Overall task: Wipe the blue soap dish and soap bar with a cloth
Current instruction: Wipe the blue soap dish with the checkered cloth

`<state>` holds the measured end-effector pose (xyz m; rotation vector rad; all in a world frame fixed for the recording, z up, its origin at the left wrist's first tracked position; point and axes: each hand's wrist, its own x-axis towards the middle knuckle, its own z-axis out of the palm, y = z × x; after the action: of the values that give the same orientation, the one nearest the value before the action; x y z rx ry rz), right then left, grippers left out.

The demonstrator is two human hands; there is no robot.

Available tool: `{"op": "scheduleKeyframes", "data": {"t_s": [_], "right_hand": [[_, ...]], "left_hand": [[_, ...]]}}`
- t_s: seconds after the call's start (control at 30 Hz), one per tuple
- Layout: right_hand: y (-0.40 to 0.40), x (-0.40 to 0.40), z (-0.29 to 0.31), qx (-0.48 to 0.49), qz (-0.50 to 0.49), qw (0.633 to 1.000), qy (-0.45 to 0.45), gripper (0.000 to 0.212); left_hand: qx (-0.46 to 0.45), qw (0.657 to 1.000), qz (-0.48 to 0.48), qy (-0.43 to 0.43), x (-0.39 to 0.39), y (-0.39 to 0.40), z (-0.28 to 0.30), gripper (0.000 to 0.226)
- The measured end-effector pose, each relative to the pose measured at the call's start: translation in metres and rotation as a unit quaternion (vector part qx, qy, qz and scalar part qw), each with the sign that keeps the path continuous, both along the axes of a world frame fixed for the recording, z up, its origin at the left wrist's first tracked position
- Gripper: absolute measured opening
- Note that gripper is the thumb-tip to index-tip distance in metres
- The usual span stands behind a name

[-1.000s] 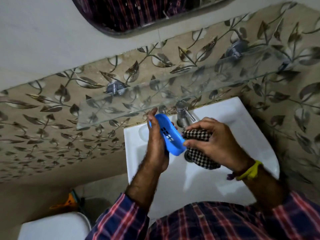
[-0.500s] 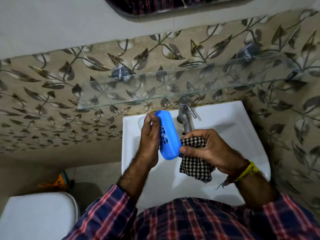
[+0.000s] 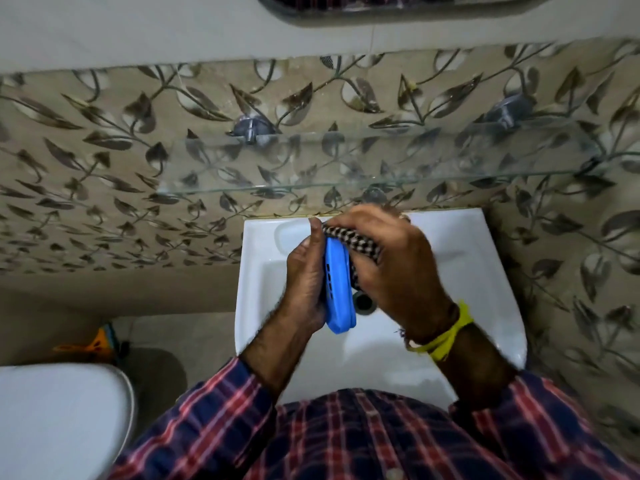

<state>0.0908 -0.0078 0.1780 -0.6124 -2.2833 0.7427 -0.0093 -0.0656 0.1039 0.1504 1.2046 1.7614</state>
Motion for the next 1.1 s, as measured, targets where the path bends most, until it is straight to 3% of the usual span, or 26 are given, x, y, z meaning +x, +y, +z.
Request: {"op": "scheduleKeyframes", "data": {"t_s": [0.1, 0.23, 0.3, 0.5, 0.67, 0.77, 0.87, 1.0, 1.1], "right_hand": [[-0.007, -0.006, -0.001, 0.042, -0.014, 0.998, -0.039, 0.029], [-0.014, 0.0, -0.009, 0.035, -0.037, 0.999, -0.002, 0.035], [-0.026, 0.008, -0.012, 0.032, -0.036, 0.999, 0.017, 0.037], [-0.004, -0.008, -0.005, -0.009, -0.072, 0.997, 0.032, 0.038], [-0.021, 0.008, -0.008, 0.028, -0.028, 0.999, 0.011, 0.037], [-0.012, -0.008, -0.008, 0.007, -0.058, 0.998, -0.002, 0.037], [-0.028, 0.008, -0.014, 0.046, -0.035, 0.998, -0.028, 0.041], [-0.013, 0.001, -0.011, 0.017, -0.08, 0.997, 0.01, 0.035], [-0.013, -0.003, -0.013, -0.02, -0.048, 0.998, 0.035, 0.034]], "left_hand": [[0.003, 1.0, 0.017, -0.011, -0.006, 0.0, 0.0, 0.054], [-0.017, 0.999, 0.006, -0.045, -0.002, 0.004, 0.001, 0.092], [-0.017, 0.996, 0.013, -0.092, -0.001, 0.007, 0.001, 0.099], [0.017, 0.996, 0.026, -0.08, 0.003, 0.013, 0.001, 0.071], [-0.033, 0.993, 0.027, -0.112, -0.008, 0.018, 0.006, 0.079], [-0.013, 0.99, 0.036, -0.135, -0.008, 0.019, 0.013, 0.063], [-0.042, 0.991, 0.064, -0.11, -0.014, 0.022, 0.011, 0.054], [-0.011, 0.989, 0.023, -0.143, -0.001, 0.018, 0.007, 0.077], [0.003, 0.987, 0.02, -0.16, -0.005, 0.017, 0.008, 0.067]]}}
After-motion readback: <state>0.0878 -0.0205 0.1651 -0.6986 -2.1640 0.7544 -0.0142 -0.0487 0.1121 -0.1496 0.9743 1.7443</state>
